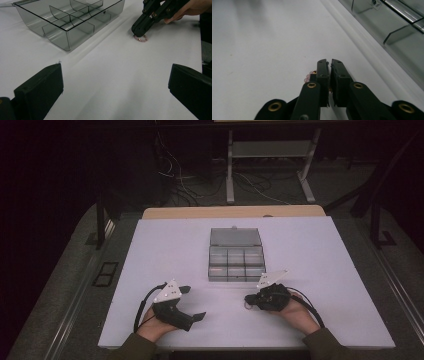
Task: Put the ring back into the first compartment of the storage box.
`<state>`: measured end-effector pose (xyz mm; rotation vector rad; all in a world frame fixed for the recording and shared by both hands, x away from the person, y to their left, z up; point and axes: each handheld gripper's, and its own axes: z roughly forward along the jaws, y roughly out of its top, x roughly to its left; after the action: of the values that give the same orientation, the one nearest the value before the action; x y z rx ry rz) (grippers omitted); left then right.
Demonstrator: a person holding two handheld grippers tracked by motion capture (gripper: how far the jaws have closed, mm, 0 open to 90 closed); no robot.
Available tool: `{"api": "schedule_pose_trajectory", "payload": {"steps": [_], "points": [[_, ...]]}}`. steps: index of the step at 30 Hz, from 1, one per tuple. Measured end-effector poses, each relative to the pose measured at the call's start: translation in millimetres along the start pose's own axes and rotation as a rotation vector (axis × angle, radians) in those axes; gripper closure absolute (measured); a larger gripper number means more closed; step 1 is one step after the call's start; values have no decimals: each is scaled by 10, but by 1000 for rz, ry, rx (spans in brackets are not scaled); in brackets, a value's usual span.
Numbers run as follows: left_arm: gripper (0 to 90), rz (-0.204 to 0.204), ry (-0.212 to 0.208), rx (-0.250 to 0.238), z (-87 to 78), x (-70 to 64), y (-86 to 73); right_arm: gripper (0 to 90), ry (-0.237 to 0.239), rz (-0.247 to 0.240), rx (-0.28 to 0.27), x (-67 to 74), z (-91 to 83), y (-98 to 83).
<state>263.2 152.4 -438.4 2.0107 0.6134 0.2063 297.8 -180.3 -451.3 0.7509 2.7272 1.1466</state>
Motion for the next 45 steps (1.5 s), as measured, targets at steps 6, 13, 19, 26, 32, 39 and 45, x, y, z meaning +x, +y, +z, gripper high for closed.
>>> {"api": "schedule_pose_trajectory", "payload": {"steps": [6,13,19,26,32,39,45], "points": [[0,5,1,4,-2,-5,4,874,-14,-11,-2,24,5,-3],[0,5,-1,-1,-14,3,5,875,5,-7,-11,-8,-14,-1],[0,3,-2,-2,-14,-2,5,874,18,-1,-25,-20,-54,11],[0,3,-1,-3,-16,0,1,874,33,20,-50,-54,-113,20],[0,1,-3,-4,-17,0,-1,873,39,41,-72,-82,-172,24],[0,-5,-1,-7,-24,4,1,873,49,60,-100,-117,-252,33],[0,-4,-3,-8,-30,0,5,873,55,65,-118,-136,-307,40]]}}
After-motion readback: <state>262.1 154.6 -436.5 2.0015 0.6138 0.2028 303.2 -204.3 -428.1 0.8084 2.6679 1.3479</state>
